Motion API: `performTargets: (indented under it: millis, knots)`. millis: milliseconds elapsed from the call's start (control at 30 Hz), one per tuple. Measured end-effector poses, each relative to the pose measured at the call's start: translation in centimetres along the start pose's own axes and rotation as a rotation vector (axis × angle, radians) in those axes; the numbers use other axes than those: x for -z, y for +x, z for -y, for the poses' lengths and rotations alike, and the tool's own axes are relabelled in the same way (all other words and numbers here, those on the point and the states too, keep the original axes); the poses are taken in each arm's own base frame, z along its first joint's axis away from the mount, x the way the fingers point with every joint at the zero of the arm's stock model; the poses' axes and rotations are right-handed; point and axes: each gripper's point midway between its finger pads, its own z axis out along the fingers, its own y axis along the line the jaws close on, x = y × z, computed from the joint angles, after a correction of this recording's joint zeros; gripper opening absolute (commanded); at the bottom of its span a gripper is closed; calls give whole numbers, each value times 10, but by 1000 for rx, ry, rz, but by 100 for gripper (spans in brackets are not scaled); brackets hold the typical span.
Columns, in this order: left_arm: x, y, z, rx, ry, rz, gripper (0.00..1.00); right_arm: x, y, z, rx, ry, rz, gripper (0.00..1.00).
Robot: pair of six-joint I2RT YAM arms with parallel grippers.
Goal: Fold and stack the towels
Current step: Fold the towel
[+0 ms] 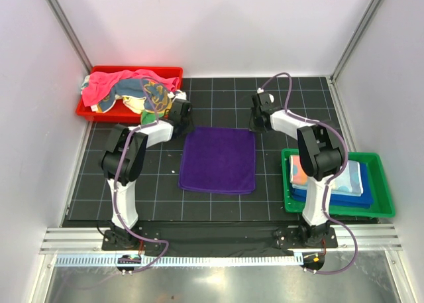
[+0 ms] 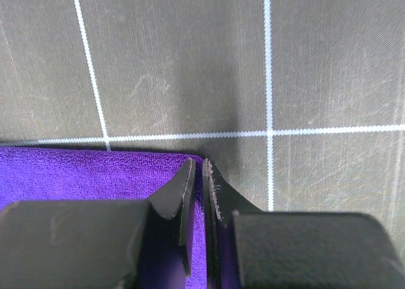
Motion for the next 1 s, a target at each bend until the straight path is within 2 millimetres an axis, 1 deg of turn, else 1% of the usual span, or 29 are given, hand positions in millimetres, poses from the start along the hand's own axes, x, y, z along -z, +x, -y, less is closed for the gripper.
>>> performTargets:
  millis: [133,233,333,467,567,633,700,800,1000]
  knots:
    - [-1,-9,3,-7,13,34,0,0,-6,1,11,1,23,6]
    - [1,-19,8,-19,31,70,0,7,-13,0,12,-4,57,6]
    - [11,-34,13,-30,56,119,0,25,-22,-1,9,-23,105,6]
    - [32,-52,20,-33,97,189,0,51,-36,-6,1,-58,172,6]
    - [45,-57,22,-40,118,215,0,65,-40,-8,-5,-85,206,6]
    - [52,-56,23,-41,136,221,0,73,-35,-7,-8,-101,210,6]
    - [57,-51,23,-43,151,213,0,79,-28,-5,-10,-113,208,6]
    - [66,-40,23,-48,181,190,0,87,-9,-1,-12,-124,188,6]
    - [90,-24,20,-37,222,169,0,105,25,-7,-3,-158,170,6]
